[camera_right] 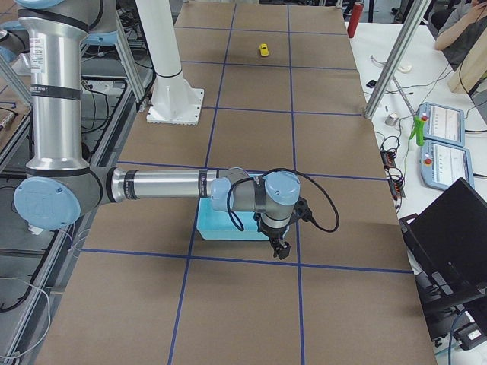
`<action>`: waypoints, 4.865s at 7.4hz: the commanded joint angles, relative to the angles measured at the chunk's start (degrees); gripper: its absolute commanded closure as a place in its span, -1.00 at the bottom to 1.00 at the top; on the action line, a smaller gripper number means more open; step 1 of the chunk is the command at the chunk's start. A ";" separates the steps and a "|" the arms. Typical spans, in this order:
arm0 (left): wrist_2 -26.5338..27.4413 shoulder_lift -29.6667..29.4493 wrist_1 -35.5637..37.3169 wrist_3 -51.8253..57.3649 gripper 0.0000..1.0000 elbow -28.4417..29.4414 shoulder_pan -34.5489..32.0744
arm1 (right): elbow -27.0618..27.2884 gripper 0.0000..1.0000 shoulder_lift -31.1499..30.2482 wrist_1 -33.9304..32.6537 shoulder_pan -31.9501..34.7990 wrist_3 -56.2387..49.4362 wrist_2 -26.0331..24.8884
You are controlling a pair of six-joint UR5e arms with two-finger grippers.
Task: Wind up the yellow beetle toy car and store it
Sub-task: 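Move the left gripper toward the yellow beetle toy car, then lower the left gripper onto the yellow car and grasp it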
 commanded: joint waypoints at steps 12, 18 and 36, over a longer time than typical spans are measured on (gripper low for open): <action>-1.21 7.14 -43.56 0.09 -1.00 -7.98 19.07 | -0.05 -1.00 0.00 0.00 0.00 0.02 0.02; -1.12 9.26 -47.87 29.01 -1.00 -6.32 24.36 | 0.13 -1.00 -0.26 0.00 0.00 0.02 0.02; -0.16 -3.22 -41.51 39.49 -1.00 6.08 30.31 | 0.22 -1.00 -0.26 0.00 0.00 0.02 -0.07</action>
